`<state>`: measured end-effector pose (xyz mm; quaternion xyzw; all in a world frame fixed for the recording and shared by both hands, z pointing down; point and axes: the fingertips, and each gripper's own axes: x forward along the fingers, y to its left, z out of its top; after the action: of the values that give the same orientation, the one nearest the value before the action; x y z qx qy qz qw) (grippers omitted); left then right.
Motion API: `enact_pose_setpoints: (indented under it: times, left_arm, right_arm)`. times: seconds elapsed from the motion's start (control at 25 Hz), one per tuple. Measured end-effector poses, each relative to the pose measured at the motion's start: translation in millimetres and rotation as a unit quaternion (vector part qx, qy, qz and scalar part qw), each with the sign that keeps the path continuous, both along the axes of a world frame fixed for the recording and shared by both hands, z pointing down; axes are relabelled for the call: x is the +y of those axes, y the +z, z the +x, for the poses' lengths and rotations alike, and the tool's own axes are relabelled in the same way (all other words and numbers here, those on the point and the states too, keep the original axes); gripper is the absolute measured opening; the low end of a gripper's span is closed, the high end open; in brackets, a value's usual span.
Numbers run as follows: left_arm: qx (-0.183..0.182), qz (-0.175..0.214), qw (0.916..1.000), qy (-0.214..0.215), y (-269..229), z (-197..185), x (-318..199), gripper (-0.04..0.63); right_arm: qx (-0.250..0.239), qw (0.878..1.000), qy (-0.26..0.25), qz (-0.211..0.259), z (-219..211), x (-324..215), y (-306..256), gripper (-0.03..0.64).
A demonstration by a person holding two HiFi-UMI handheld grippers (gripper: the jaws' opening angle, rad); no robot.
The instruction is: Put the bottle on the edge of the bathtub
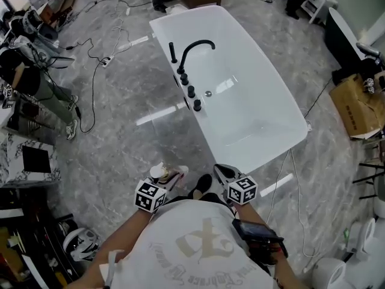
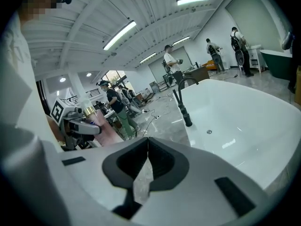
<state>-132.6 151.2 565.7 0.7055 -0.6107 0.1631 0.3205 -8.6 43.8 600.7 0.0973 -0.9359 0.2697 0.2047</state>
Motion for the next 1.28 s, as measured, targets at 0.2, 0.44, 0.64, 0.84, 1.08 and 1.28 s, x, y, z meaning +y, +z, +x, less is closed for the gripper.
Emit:
enact_pose_setpoints:
  times: [0.2, 0.44, 0.64, 0.84, 1.08, 1.28]
  left_arm:
    - [-0.005, -0.008, 0.9999, 0.009, -1.0, 2.3, -30.4, 0.219]
    - [-0.008, -0.009, 0.9998, 0.013, -3.4, 10.5, -58.6, 0.219]
    - [-0.011, -0.018, 0.9996, 0.021, -1.9, 11.9, -69.4, 0.219]
    - [-0.017, -0.029, 0.9992, 0.021, 2.2, 14.3, -80.9, 0.219]
    - [-0.022, -0.031, 0.9990, 0.025, 0.5, 14.1, -92.1, 0.219]
    - [-0.024, -0.035, 0.9983, 0.039, 1.7, 18.9, -105.0, 0.219]
  right_arm:
    - [-0.012, 1.000, 0.013, -0.006, -0.4, -33.8, 1.4, 0.006]
    - [-0.014, 1.000, 0.020, -0.011, 10.0, -56.7, 5.5, 0.006]
    - [-0.016, 0.999, 0.019, -0.020, 9.1, -64.5, 10.2, 0.006]
    - [-0.018, 0.999, 0.018, -0.027, 13.1, -75.0, 17.0, 0.006]
    - [-0.015, 0.999, 0.029, -0.033, 19.4, -86.7, 24.2, 0.006]
    - [-0.014, 0.998, 0.043, -0.038, 29.7, -94.9, 27.3, 0.006]
